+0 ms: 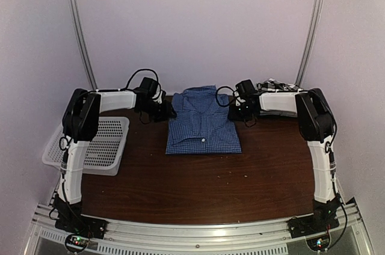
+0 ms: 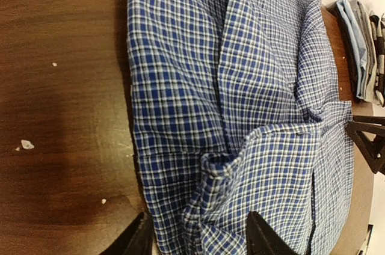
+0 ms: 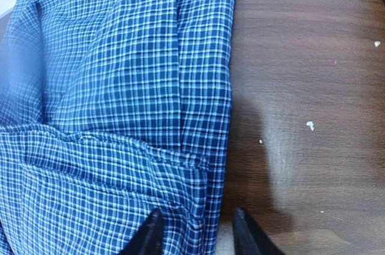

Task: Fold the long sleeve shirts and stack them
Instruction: Smooth out the 2/3-rectangle-folded shirt at the center of the board.

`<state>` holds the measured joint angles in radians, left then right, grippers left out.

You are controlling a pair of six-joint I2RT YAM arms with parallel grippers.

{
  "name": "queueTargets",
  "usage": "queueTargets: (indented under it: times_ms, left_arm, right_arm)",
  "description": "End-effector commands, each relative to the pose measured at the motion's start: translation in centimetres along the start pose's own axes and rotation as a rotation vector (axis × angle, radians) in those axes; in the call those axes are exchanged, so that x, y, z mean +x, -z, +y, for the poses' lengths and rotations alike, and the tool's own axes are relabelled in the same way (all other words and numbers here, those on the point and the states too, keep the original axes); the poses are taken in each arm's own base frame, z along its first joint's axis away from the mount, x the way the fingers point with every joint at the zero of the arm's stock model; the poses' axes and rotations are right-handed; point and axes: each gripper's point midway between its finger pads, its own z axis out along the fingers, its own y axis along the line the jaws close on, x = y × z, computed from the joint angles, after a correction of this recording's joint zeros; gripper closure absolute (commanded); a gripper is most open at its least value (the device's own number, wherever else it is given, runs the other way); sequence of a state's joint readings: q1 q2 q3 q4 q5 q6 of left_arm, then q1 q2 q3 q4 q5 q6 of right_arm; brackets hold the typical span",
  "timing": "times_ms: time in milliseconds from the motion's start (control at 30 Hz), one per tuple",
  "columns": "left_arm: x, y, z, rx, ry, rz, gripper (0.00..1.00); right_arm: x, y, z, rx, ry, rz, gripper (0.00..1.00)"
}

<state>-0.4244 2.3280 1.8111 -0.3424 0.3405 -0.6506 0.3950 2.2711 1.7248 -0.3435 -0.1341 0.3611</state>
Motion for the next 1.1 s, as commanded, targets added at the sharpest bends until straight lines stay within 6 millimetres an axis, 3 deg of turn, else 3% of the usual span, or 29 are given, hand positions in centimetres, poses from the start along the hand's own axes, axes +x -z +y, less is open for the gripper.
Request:
queueTargets:
  times_ms: [0, 167, 300, 500, 567, 733, 1067]
  left_arm:
    - [-2.0, 3.7, -1.5, 0.001, -0.040, -0.078, 0.44]
    - [0.7, 6.2, -2.1, 0.000, -0.053, -0.060, 0.45]
    - [4.9, 7.7, -2.7, 0.062, -0.019, -0.023, 0.46]
    - [10.6, 7.9, -5.2, 0.202, 0.049, 0.039, 0.44]
    - [11.6, 7.7, -6.0, 0.244, 0.071, 0.039, 0.44]
    - [13.0, 6.6, -6.1, 0.249, 0.110, 0.056, 0.44]
    - [13.4, 5.0, -4.9, 0.200, 0.135, 0.077, 0.46]
  right_arm:
    - [-2.6, 3.6, 0.7, -0.017, 0.007, -0.077, 0.51]
    - [-3.1, 6.4, 1.7, -0.016, 0.042, -0.107, 0.42]
    - [-2.8, 8.2, 2.9, -0.039, 0.063, -0.119, 0.40]
    - [-1.9, 10.2, 5.2, -0.085, 0.083, -0.132, 0.37]
    - [-1.6, 10.7, 5.8, -0.097, 0.087, -0.139, 0.37]
    - [-0.9, 11.2, 6.2, -0.112, 0.080, -0.134, 0.38]
    - [0.2, 10.9, 6.2, -0.115, 0.072, -0.117, 0.39]
